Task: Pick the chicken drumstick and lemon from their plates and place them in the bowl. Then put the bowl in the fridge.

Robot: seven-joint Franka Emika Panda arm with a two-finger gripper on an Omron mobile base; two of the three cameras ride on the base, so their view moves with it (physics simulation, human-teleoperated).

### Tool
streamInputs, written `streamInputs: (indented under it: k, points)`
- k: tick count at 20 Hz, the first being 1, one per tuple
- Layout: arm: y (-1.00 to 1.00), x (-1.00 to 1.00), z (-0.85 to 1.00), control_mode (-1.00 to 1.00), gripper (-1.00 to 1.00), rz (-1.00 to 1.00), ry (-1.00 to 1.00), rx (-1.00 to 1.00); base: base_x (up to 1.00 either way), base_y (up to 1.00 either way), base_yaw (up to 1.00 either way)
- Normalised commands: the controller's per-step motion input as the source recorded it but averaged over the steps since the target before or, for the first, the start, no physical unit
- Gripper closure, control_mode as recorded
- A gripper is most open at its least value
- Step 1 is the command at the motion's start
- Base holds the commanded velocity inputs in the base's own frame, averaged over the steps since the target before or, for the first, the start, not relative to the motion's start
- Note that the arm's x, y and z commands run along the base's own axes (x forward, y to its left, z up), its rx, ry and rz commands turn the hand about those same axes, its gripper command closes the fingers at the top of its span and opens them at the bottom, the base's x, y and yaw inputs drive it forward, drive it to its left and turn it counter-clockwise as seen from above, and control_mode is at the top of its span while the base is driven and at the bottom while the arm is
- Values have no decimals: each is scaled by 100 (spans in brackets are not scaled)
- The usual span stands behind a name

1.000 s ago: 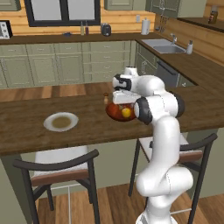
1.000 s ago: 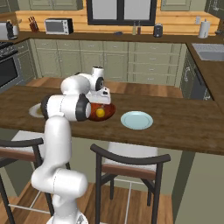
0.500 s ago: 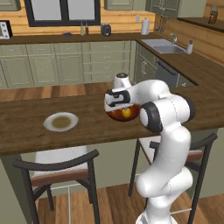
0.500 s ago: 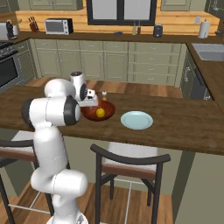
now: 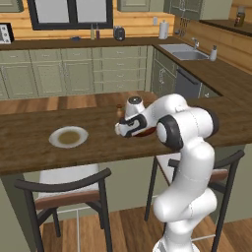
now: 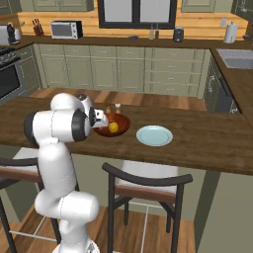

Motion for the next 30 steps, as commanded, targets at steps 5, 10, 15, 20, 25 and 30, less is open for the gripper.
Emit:
streamInputs:
  k: [5, 10, 15, 20, 25, 30]
  points:
    - [12, 61, 0, -100, -100, 0, 5, -1, 0, 0, 0]
    - [0, 36, -1, -100, -100, 0, 7, -6, 0, 0, 0]
    - [0, 7, -11, -100, -100, 0, 7, -7, 0, 0, 0]
    - [0, 0, -30, -100, -100, 0, 8, -6, 0, 0, 0]
    - [0, 0, -23, -100, -100, 0, 5, -1, 0, 0, 0]
    - [0, 0, -4, -100, 100, 0, 1, 0, 0, 0, 0]
